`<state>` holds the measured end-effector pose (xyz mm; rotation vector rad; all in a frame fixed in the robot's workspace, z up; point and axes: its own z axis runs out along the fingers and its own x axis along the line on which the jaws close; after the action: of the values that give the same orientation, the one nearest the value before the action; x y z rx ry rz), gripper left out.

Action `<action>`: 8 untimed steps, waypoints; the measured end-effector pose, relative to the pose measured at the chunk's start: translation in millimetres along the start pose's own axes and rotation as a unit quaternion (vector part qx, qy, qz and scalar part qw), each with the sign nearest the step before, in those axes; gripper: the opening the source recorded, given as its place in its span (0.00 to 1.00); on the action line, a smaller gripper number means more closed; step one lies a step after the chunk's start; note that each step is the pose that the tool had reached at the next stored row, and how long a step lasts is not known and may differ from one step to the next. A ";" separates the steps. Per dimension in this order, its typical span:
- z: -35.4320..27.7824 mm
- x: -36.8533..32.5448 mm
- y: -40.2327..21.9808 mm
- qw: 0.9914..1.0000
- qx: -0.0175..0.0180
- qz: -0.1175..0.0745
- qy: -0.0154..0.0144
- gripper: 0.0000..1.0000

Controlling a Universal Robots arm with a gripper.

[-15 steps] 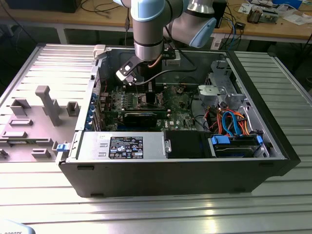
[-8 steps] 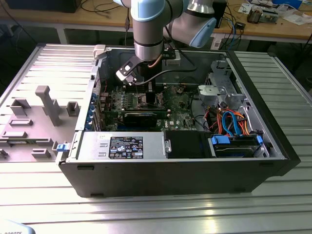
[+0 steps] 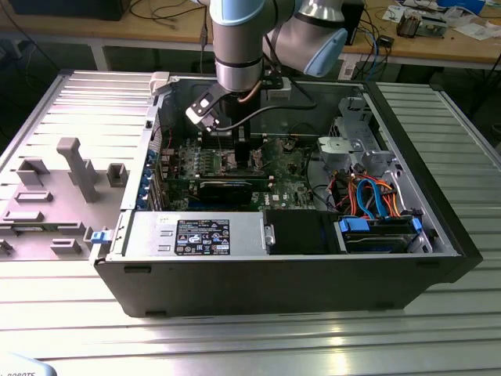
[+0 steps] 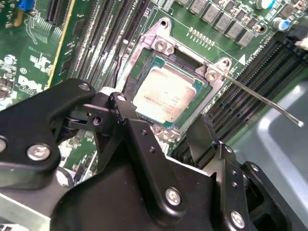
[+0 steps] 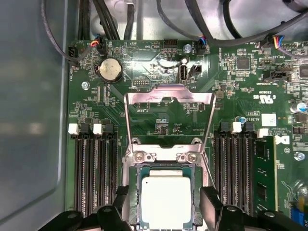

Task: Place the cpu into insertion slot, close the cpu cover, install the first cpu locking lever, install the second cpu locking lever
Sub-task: 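Place the cpu into insertion slot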

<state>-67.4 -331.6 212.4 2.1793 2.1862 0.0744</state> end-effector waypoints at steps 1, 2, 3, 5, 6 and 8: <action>-2.1 0.0 0.2 1.000 0.000 0.000 0.000 0.69; -5.0 -0.1 0.4 1.000 0.000 0.000 0.000 0.69; -6.1 -0.1 0.5 1.000 0.000 0.000 0.000 0.67; -6.9 0.0 0.5 1.000 0.000 0.000 0.000 0.55; -6.9 0.0 0.6 1.000 0.000 0.000 0.000 0.48; -7.1 -0.1 0.5 1.000 0.000 0.000 0.000 0.42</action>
<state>-67.4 -331.6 219.5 2.1792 2.1863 0.0743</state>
